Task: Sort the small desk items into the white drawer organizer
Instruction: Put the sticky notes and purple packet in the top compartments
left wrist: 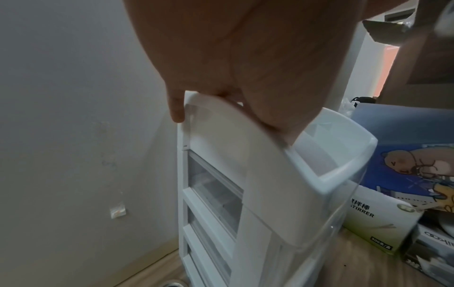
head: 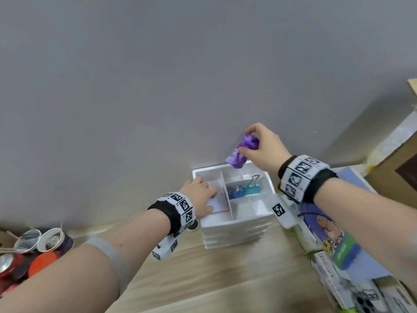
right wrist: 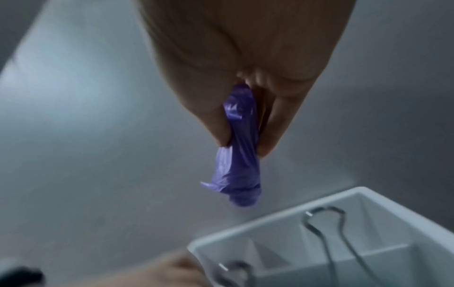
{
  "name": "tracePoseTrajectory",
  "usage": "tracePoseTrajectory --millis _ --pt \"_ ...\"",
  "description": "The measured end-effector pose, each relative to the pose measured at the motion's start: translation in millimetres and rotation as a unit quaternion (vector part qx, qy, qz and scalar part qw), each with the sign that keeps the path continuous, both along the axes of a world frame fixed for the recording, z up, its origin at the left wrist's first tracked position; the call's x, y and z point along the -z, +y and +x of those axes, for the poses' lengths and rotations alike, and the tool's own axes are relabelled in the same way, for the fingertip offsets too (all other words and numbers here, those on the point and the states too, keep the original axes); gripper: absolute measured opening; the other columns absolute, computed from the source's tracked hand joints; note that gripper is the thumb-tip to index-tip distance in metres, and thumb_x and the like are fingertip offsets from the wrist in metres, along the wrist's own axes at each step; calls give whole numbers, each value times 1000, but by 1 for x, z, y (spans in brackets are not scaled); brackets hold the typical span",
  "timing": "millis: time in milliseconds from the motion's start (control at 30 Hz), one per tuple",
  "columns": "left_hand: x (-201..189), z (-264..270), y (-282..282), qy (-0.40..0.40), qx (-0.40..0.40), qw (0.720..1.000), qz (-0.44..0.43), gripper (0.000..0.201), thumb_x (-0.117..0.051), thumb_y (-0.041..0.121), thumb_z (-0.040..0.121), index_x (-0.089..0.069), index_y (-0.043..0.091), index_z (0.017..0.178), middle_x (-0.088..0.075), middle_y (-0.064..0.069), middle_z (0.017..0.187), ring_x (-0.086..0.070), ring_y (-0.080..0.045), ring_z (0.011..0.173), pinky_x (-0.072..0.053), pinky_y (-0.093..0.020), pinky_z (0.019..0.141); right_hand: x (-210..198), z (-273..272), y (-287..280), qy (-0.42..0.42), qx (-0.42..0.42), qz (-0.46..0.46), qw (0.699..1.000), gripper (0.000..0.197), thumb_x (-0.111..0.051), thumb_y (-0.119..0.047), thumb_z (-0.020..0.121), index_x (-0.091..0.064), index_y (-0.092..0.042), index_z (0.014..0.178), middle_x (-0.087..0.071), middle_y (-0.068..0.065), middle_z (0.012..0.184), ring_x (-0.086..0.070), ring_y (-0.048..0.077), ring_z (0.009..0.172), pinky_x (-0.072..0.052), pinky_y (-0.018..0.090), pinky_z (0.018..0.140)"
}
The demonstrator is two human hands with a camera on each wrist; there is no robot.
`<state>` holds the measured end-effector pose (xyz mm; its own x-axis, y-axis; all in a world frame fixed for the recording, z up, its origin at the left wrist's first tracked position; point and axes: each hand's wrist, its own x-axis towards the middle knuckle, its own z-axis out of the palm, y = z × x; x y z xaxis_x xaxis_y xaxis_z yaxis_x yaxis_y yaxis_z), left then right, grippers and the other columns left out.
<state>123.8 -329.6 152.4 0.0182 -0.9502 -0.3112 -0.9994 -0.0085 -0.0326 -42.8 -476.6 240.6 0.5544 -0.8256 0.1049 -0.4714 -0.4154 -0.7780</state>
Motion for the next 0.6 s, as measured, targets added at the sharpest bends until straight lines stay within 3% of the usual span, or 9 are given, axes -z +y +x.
tracePoseTrajectory --millis 133,267,333,400,466,600 --pt "3 3 1 -2 15 1000 -9 40 -53 43 86 -54 24 121 -62 -3 117 -41 -28 119 -42 -39 91 37 24 -3 134 -42 2 990 31 -73 -15 80 -60 -15 108 -65 8 98 -60 28 89 -48 30 80" --pt "8 6 1 9 15 1000 -15 40 -53 43 86 -54 23 122 -61 -4 116 -40 -28 117 -43 -39 90 58 28 -5 169 1 21 985 21 -71 -22 81 -61 -18 99 -67 9 101 -62 29 87 -52 33 78" --pt "10 6 1 14 17 999 -25 40 -53 42 86 -54 23 121 -61 -4 115 -40 -28 116 -43 -38 89 59 26 -6 195 27 27 980 17 -72 -32 80 -60 -22 86 -66 3 92 -62 28 83 -50 33 71" --pt "12 6 1 23 14 999 -31 39 -53 42 86 -54 22 120 -60 -4 114 -40 -28 115 -44 -38 88 57 24 -1 242 28 21 970 25 -69 -36 82 -51 -26 70 -56 -3 76 -58 28 78 -44 31 65" --pt "13 7 2 29 14 999 -32 39 -53 41 86 -54 22 119 -60 -4 113 -40 -28 114 -45 -39 89 59 24 4 266 22 22 963 30 -68 -38 84 -48 -27 64 -53 -3 70 -56 29 78 -42 31 64" --pt "15 9 3 41 17 998 -36 39 -54 40 86 -54 20 119 -58 -4 114 -39 -27 115 -47 -42 91 64 25 9 267 30 42 962 30 -64 -52 78 -55 -24 76 -65 3 85 -62 25 76 -41 29 56"
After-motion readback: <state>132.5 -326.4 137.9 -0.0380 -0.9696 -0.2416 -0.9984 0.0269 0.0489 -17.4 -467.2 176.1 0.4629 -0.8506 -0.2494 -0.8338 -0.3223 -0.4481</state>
